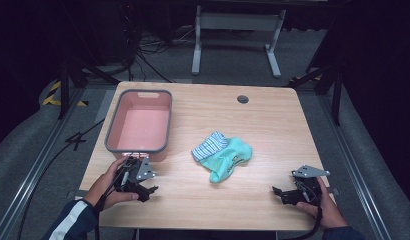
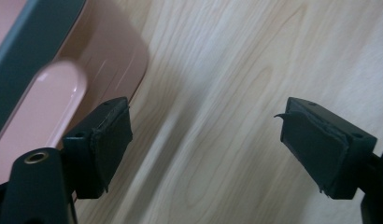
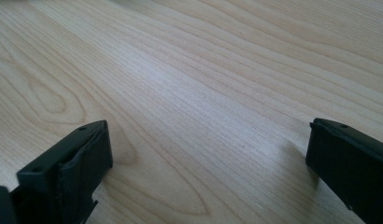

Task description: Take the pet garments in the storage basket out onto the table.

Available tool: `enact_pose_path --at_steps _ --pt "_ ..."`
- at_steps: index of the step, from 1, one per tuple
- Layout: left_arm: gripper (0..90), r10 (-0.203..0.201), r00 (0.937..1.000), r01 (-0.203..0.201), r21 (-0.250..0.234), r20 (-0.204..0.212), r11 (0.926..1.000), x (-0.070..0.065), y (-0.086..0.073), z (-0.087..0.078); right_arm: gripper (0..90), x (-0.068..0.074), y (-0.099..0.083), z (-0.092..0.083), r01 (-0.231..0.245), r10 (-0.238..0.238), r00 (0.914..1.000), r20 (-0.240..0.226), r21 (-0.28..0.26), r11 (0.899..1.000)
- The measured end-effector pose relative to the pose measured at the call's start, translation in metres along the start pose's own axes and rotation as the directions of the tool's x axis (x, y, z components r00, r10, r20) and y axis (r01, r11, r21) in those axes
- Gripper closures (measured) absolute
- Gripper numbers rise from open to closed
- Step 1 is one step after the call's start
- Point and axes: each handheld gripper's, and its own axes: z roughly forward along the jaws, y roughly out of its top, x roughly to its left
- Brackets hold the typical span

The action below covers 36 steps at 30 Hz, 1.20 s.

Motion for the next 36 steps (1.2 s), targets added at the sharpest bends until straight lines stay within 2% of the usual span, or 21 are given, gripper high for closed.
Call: enact_pose_path --at_steps 2,5,8,10,13,14,16,17,18,19,20,21,22,23,29,32,33,34,36 --pt "16.9 -0.032 0.9995 0.032 -0.007 -0.002 0.9994 0.004 -0.006 0.001 0.6 0.0 0.0 0.0 0.001 -0.001 1.0 0.0 0.0 1.0" --pt "16.9 -0.057 0.9983 0.057 -0.015 -0.01 0.9983 0.01 -0.016 0.001 0.6 0.0 0.0 0.0 0.001 -0.001 1.0 0.001 0.0 1.0" --pt "16.8 -0.097 0.9953 0.096 -0.041 -0.008 0.9945 0.017 -0.027 0.001 0.6 0.0 0.0 0.0 0.001 -0.001 1.0 0.0 -0.001 1.0" --pt "16.7 -0.14 0.9901 0.141 -0.061 0.009 0.9882 0.021 -0.036 0.001 0.6 0.0 0.0 0.0 0.001 -0.001 1.0 0.0 -0.001 1.0" --pt "16.8 -0.157 0.9874 0.158 -0.068 0.021 0.985 0.024 -0.043 0.002 0.6 0.0 0.0 0.0 0.0 0.0 1.0 0.0 0.0 1.0" --pt "16.8 -0.177 0.9837 0.179 -0.074 0.032 0.9811 0.025 -0.048 0.003 0.6 0.0 0.0 0.0 0.0 0.0 1.0 0.0 0.0 1.0" --pt "16.8 -0.19 0.9807 0.193 -0.065 0.047 0.9791 0.027 -0.058 0.007 0.6 0.0 0.0 0.0 0.001 -0.001 1.0 0.0 -0.001 1.0" --pt "16.6 -0.201 0.9778 0.205 -0.07 0.059 0.9763 0.028 -0.062 0.009 0.6 0.0 0.0 0.0 0.0 0.0 1.0 0.0 -0.001 1.0" --pt "15.2 -0.228 0.9694 0.236 -0.085 0.09 0.968 0.03 -0.066 0.01 0.6 0.0 0.0 0.0 0.001 -0.001 1.0 0.0 -0.001 1.0" --pt "15.3 -0.261 0.958 0.273 -0.1 0.119 0.9569 0.033 -0.072 0.011 0.6 0.0 0.0 0.0 0.001 -0.001 1.0 0.0 -0.001 1.0" --pt "15.3 -0.272 0.9527 0.288 -0.12 0.136 0.9501 0.035 -0.077 0.012 0.6 0.0 0.0 0.0 0.001 -0.001 1.0 -0.002 0.0 1.0" --pt "14.7 -0.277 0.9507 0.296 -0.147 0.14 0.9438 0.035 -0.08 0.014 0.6 0.0 0.0 0.0 0.002 -0.002 1.0 -0.002 0.0 1.0" --pt "13.6 -0.267 0.9523 0.292 -0.18 0.147 0.9394 0.035 -0.084 0.015 0.6 0.0 0.0 0.0 0.001 -0.001 1.0 -0.004 0.0 1.0" --pt "12.6 -0.26 0.9541 0.286 -0.188 0.148 0.9397 0.036 -0.086 0.015 0.5 0.0 0.0 0.0 0.001 -0.001 1.0 -0.004 0.0 1.0" --pt "11.9 -0.262 0.9533 0.288 -0.186 0.15 0.9395 0.036 -0.086 0.015 0.6 0.0 0.0 0.0 -0.002 0.002 1.0 -0.004 -0.001 1.0" --pt "10.3 -0.262 0.954 0.286 -0.182 0.145 0.9406 0.036 -0.085 0.016 0.6 0.0 0.0 0.0 -0.002 0.002 1.0 -0.001 0.0 1.0" --pt "9.8 -0.26 0.9548 0.283 -0.174 0.144 0.9431 0.037 -0.084 0.015 0.7 0.0 0.0 0.0 0.0 0.0 1.0 0.002 -0.001 1.0" --pt "9.7 -0.265 0.9528 0.289 -0.174 0.149 0.9414 0.037 -0.084 0.016 0.7 0.001 0.0 0.0 -0.001 0.001 1.0 0.004 -0.001 1.0" --pt "9.2 -0.26 0.9539 0.284 -0.175 0.151 0.9427 0.037 -0.084 0.016 0.6 0.001 -0.001 -0.001 -0.005 0.005 1.0 0.008 -0.001 1.0"
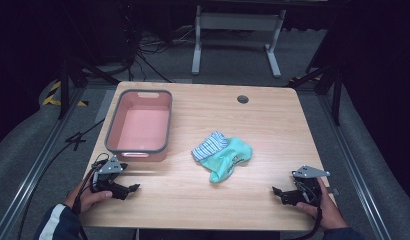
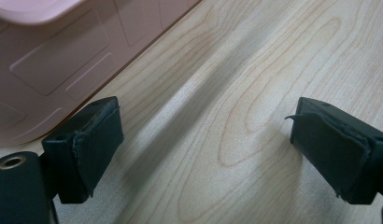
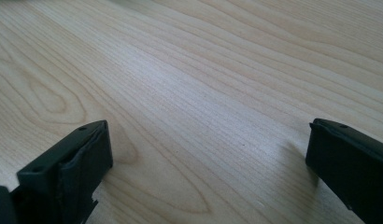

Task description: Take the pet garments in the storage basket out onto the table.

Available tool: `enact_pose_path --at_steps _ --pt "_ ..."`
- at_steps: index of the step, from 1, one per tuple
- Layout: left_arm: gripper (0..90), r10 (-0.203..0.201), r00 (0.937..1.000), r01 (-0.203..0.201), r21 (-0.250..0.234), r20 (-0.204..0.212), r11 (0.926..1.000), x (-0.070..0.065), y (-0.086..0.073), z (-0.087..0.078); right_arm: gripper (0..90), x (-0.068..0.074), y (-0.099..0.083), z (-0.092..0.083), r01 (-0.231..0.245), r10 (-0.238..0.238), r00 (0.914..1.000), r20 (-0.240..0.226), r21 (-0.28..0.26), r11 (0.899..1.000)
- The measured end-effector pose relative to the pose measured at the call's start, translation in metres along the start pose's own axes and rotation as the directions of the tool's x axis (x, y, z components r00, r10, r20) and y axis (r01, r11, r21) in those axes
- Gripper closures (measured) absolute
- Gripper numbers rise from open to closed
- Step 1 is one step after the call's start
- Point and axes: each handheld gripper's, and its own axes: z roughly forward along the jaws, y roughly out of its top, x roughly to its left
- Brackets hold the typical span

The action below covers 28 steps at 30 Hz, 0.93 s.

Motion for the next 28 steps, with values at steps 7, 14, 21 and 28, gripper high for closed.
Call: enact_pose_path --at_steps 7,14,21,28 --pt "8.5 0.001 1.0 -0.001 -0.001 -0.002 1.0 0.0001 0.0004 0.0006 0.6 0.0002 -0.0001 -0.0002 -0.006 0.006 1.0 0.0 0.0 1.0" --pt "7.7 -0.004 1.0 0.004 -0.004 -0.004 1.0 0.0 0.0011 0.0021 0.6 0.0002 -0.0001 -0.0002 -0.006 0.006 1.0 0.0 0.0 1.0" --pt "7.5 -0.006 1.0 0.006 -0.005 -0.006 1.0 -0.0001 0.0015 0.0026 0.6 0.0 0.0 -0.0001 -0.005 0.005 1.0 -0.001 0.0 1.0" --pt "4.9 -0.013 0.9997 0.013 0.005 -0.022 0.9999 -0.0017 0.0031 0.0037 0.5 -0.0004 0.0003 0.0005 0.005 -0.005 1.0 -0.008 -0.001 1.0"
